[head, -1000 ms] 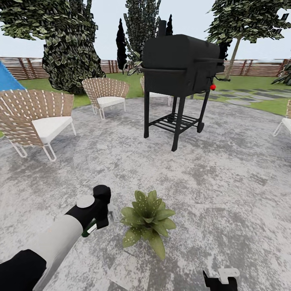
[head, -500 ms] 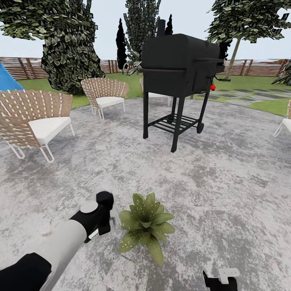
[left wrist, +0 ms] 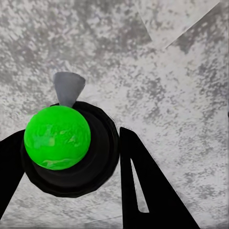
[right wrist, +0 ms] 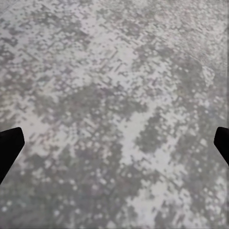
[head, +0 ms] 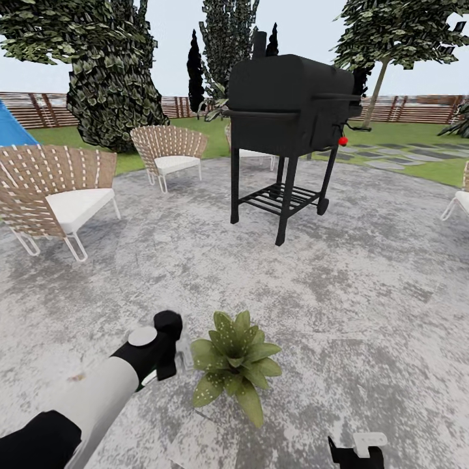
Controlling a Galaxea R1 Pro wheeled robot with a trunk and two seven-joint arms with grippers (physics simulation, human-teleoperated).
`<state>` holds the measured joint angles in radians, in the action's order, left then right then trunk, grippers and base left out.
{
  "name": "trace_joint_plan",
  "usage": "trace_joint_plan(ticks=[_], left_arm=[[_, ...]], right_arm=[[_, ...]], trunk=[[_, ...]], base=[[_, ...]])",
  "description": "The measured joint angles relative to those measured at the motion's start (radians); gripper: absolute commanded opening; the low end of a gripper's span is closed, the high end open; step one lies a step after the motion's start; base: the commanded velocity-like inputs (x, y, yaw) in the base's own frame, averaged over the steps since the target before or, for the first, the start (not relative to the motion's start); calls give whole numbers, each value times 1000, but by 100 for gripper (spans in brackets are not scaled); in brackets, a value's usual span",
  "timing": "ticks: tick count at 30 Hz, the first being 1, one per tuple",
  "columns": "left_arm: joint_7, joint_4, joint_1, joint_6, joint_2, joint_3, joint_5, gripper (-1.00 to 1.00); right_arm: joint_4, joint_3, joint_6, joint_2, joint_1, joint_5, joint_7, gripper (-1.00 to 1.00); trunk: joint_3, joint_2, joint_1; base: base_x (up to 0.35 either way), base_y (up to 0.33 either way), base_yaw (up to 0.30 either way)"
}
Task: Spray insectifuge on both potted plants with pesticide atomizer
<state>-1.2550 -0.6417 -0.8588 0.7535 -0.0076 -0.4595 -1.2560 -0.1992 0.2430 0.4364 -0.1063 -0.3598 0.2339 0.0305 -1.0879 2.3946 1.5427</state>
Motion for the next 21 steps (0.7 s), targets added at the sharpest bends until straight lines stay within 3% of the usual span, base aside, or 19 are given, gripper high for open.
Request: trace_joint_plan(ticks=[4,11,15,21], left_arm=[[6,2,11,0,1,0,7,-100],[4,2,19,0,-2,0,9,-100],[3,2,19,-1,-3,-3,11,-100],[-2,-11,17,2,-73,-8,-1,-100]], right_arm=[[-1,0,0,0,0,0,0,100],[-1,0,0,0,0,-1,0,100],[-1,0,0,0,0,-1,0,100],[-1,0,0,0,0,-1,0,100]], trunk=[[0,0,0],[0,0,-1],[0,0,0],[0,0,0]], base=[[40,9,0],[279,99,0],[56,16,0],[1,0,0]])
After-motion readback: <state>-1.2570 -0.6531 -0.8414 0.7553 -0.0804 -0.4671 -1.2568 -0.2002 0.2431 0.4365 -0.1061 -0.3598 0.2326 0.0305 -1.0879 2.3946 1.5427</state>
